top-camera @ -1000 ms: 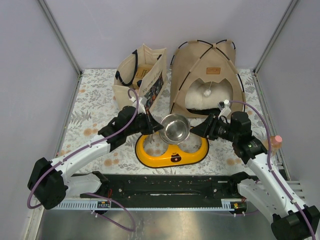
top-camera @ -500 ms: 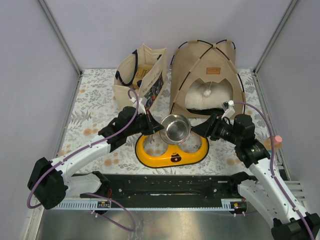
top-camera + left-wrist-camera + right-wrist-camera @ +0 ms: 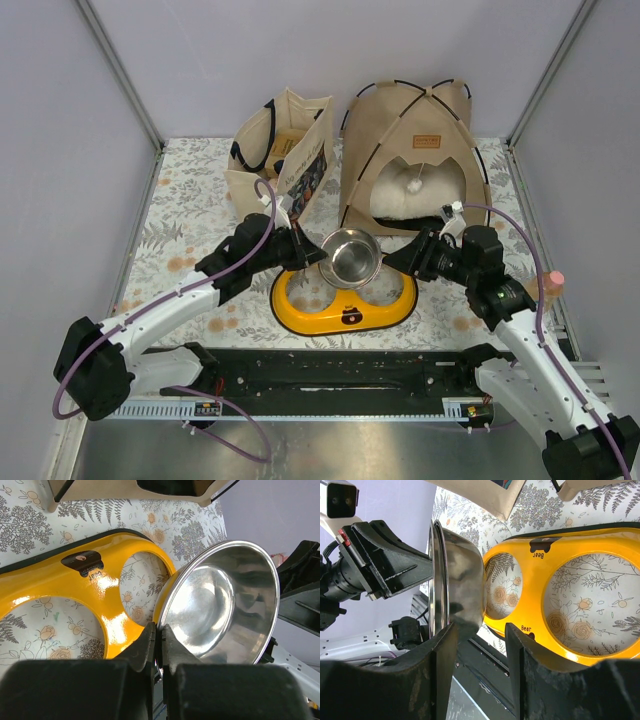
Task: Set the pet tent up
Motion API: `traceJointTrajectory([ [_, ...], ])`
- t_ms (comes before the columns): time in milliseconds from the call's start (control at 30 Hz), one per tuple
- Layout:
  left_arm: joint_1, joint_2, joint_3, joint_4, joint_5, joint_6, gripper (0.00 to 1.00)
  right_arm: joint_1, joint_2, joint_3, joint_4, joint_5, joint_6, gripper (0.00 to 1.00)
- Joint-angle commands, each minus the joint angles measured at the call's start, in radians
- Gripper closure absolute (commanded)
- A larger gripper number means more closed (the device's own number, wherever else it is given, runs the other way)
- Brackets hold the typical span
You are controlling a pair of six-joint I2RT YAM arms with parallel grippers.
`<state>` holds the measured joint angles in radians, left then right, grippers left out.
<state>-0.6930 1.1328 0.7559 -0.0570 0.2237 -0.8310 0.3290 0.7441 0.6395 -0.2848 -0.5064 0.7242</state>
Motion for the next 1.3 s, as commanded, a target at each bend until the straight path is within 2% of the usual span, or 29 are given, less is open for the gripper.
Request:
traceJointTrajectory([
  [0, 0.000, -0.030, 0.000, 0.080, 0.008, -0.011, 1.00, 0.005, 0.001, -0.003, 0.050, -0.018, 0.015, 0.49],
  [167, 0.000, -0.025, 0.002, 0.077, 0.002, -0.008, 1.00, 0.005, -0.018, -0.003, 0.046, -0.012, 0.020, 0.50],
  [400, 0.000, -0.034, 0.010, 0.037, -0.044, 0.000, 1.00, 0.004, -0.066, 0.012, -0.020, 0.085, 0.001, 0.50],
  [767, -0.002, -0.016, 0.005, 0.052, -0.007, -0.005, 1.00, 0.005, -0.017, 0.006, 0.036, -0.004, 0.023, 0.52],
  [1267, -0.002, 0.022, 0.005, 0.091, 0.008, -0.014, 1.00, 0.012, -0.008, 0.000, 0.053, -0.021, 0.029, 0.59],
])
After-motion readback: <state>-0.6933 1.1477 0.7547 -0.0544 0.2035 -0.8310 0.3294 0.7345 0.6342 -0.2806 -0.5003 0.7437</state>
